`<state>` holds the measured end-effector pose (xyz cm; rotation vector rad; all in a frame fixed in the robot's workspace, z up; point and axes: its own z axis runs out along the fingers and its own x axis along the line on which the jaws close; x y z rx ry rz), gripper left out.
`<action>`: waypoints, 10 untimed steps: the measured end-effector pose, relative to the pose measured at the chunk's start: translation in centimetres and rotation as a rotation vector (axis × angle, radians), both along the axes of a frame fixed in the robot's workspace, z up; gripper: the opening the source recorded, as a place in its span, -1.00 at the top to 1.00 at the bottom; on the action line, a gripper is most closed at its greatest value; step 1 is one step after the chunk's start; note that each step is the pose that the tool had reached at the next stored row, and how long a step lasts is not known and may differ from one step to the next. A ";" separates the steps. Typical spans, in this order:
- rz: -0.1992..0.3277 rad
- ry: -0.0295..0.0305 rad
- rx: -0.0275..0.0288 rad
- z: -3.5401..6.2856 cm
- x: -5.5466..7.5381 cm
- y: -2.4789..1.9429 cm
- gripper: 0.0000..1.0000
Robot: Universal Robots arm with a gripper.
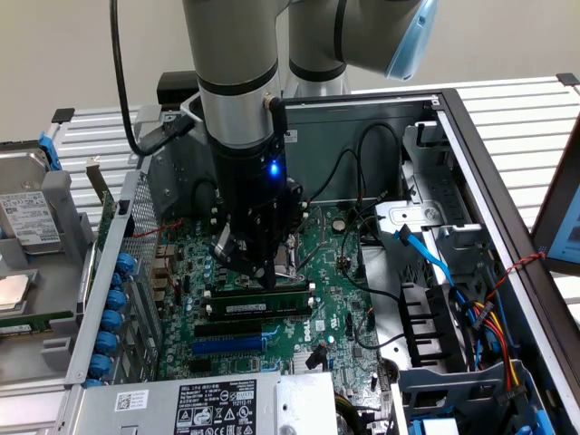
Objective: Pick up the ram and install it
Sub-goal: 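Press down the ram until it locks into place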
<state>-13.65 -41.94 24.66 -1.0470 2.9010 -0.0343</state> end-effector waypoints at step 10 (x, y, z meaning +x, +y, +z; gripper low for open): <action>-0.138 0.0000 0.0000 0.03 0.0 0.00 0.80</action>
